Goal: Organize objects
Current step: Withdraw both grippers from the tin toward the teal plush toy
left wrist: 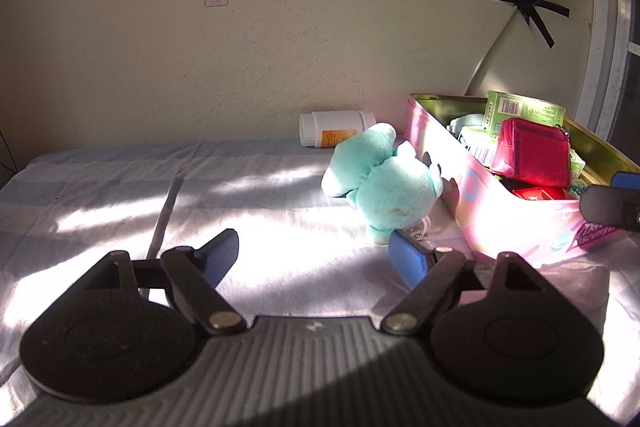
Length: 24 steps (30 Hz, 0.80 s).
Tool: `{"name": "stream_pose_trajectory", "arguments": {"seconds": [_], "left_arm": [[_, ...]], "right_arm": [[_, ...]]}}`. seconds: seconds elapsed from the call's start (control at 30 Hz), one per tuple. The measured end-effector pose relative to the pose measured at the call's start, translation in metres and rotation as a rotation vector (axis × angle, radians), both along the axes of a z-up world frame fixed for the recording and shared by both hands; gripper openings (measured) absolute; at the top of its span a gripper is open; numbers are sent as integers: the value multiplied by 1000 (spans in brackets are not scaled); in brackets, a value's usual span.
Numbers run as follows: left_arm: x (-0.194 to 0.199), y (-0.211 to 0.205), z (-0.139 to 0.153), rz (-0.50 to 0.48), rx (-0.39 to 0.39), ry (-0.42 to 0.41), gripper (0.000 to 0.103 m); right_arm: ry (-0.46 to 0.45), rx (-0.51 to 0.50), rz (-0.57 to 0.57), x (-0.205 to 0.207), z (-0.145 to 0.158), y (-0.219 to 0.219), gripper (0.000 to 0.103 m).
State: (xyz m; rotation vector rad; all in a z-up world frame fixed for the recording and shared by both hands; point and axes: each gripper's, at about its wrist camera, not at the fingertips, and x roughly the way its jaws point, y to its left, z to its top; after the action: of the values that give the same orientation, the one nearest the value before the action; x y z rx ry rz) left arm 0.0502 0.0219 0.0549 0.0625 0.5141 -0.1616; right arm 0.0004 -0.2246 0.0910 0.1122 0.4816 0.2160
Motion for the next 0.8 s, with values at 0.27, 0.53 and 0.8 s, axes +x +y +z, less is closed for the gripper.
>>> {"name": "stream_pose_trajectory", "arguments": {"seconds": [0.27, 0.53, 0.8], "left_arm": [[15, 26, -11, 54, -19, 17, 85], [30, 62, -21, 161, -97, 54, 87], [36, 87, -15, 210, -173, 52, 87]], "right_arm": [[7, -51, 51, 13, 0, 26, 91], [3, -161, 136, 50, 4, 66, 91], [85, -353, 181, 137, -13, 124, 90]]}}
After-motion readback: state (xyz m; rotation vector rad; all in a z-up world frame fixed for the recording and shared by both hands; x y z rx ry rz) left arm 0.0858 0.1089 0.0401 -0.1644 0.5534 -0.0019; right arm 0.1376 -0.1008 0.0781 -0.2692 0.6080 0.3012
